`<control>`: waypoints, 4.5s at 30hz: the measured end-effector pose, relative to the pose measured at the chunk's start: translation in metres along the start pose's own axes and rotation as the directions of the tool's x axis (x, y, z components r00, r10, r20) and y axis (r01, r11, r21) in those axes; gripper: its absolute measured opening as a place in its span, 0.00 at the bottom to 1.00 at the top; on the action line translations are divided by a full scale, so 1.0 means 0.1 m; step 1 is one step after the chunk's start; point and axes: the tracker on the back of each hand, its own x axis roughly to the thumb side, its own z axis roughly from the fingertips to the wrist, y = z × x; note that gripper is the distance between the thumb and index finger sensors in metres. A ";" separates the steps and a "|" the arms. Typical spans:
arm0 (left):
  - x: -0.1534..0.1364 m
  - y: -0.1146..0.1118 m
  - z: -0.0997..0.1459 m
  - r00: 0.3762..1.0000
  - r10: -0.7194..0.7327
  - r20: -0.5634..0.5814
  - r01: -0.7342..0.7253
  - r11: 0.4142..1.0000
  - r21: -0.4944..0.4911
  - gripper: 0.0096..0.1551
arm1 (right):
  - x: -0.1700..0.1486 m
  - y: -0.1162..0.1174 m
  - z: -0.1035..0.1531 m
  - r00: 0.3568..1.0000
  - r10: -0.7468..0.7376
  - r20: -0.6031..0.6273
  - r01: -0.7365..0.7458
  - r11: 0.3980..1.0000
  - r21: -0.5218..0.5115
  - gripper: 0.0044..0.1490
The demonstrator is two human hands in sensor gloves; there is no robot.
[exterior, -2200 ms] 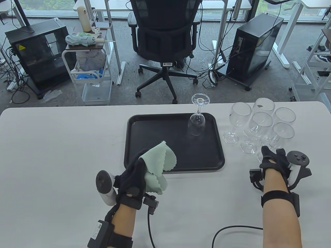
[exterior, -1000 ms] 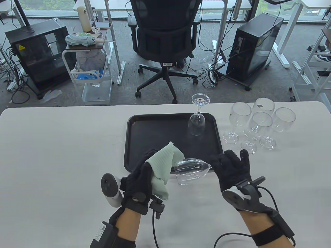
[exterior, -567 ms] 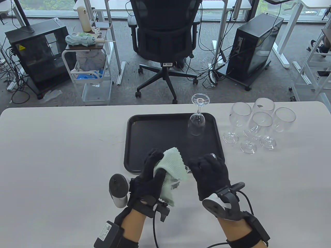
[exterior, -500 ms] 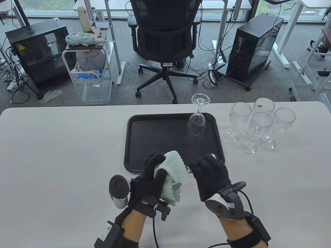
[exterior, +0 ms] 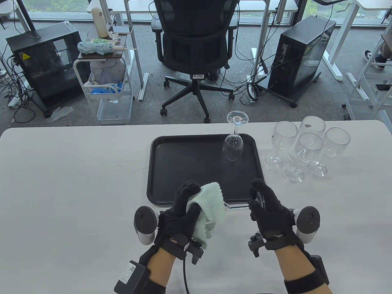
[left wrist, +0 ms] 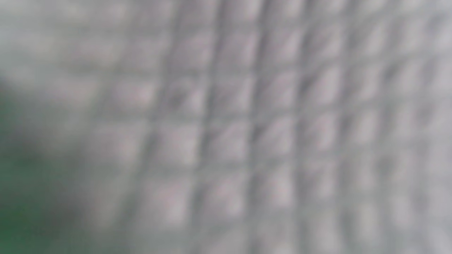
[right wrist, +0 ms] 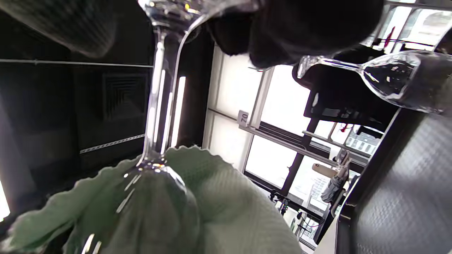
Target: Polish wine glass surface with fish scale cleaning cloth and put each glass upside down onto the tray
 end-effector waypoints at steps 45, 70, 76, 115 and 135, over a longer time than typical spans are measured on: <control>0.02 0.09 0.03 0.999 0.024 -0.021 -0.023 0.999 0.039 0.36 | 0.17 0.03 0.07 0.956 0.252 0.152 -0.264 0.962 0.068 0.55; 0.01 0.06 0.03 0.988 0.127 -0.084 -0.124 0.991 0.041 0.35 | 0.21 0.02 0.08 0.853 0.365 0.373 -0.365 0.928 -0.074 0.54; 0.01 0.13 0.01 0.996 0.056 -0.064 -0.056 0.998 0.009 0.34 | 0.16 0.06 0.06 0.895 0.362 0.260 -0.389 0.919 0.057 0.57; -0.01 0.31 0.02 0.982 0.189 -0.012 -0.185 0.972 0.147 0.31 | 0.80 0.61 -1.02 0.323 0.935 0.146 -0.924 0.345 -0.164 0.53; -0.06 0.41 0.02 0.976 0.215 -0.029 -0.207 0.964 0.168 0.31 | -0.08 1.55 -2.36 0.142 0.982 -0.126 -0.960 0.168 0.224 0.53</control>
